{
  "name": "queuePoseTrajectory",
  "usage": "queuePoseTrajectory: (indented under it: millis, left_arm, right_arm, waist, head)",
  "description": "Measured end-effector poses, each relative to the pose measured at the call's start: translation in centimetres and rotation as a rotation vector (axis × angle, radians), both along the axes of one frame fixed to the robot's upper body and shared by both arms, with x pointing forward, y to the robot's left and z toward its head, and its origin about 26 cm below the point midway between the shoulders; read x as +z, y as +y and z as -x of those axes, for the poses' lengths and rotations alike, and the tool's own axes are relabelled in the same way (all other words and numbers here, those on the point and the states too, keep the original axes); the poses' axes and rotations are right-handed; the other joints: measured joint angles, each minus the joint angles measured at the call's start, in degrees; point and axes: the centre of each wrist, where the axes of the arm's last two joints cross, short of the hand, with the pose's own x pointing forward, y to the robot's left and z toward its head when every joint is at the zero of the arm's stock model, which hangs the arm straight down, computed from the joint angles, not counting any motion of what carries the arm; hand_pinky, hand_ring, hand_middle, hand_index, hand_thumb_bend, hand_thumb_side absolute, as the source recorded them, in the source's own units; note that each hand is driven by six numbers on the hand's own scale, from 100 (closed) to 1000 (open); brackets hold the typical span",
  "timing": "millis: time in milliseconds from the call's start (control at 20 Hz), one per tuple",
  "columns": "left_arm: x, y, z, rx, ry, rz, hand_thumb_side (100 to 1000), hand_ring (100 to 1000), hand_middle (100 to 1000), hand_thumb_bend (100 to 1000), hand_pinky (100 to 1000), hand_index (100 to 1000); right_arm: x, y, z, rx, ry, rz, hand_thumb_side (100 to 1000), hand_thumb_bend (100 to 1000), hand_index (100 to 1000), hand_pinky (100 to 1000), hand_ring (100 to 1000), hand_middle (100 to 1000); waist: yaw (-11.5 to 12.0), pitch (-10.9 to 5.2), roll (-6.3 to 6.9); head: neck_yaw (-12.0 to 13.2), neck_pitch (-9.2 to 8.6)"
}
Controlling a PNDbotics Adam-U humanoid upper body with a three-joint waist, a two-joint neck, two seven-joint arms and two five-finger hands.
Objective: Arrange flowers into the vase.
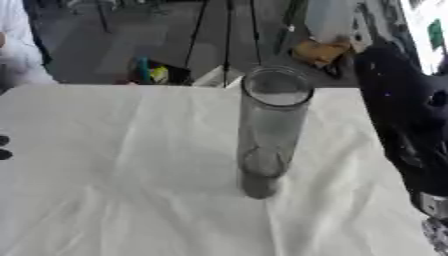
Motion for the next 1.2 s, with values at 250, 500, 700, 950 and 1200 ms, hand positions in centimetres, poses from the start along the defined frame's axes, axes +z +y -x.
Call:
queuePoseTrajectory:
  millis: [250,500,700,950,1200]
  left_arm:
    - [0.0,0.0,0.0,0.000,-0.001,0.000,1000,623,697,100,568,861]
    - [0.0,0.0,0.0,0.000,-0.001,0.000,1000,622,697,100,567,861]
    - [0.0,0.0,0.0,0.000,-0.001,0.000,1000,623,697,100,568,861]
    - [0.0,0.0,0.0,0.000,0.000,0.000,1000,623,697,100,568,861]
    - [0.0,0.0,0.0,0.001,0.000,-0.001,1000,623,698,100,567,861]
  right_arm:
    - [-0.5,0.0,-0.2,-0.002,0.012,0.011,264,100,100,100,100,100]
    - [-1.1,-0.3,-0.4,-0.006,0.034,0.021,263,100,100,100,100,100]
    - [-0.9,-1.0,0.0,-0.007,0.041,0.040,268,100,100,100,100,100]
    - [-0.5,-1.8,0.6,0.009,0.069,0.074,260,100,100,100,100,100]
    - [-0.1,-2.4,1.1,0.050,0.110,0.076,248,100,100,100,100,100]
  waist:
    - [0.0,0.06,-0.02]
    - [0.0,0.07,-0.27]
    - [-0.4,0.07,-0.34]
    - [-1.0,0.07,-0.49]
    - [-1.3,0.07,-0.52]
  head:
    - [0.0,0.00]
    - [0.1,0.19]
    - [0.4,0.45]
    - [1.3,0.47]
    - [1.7,0.82]
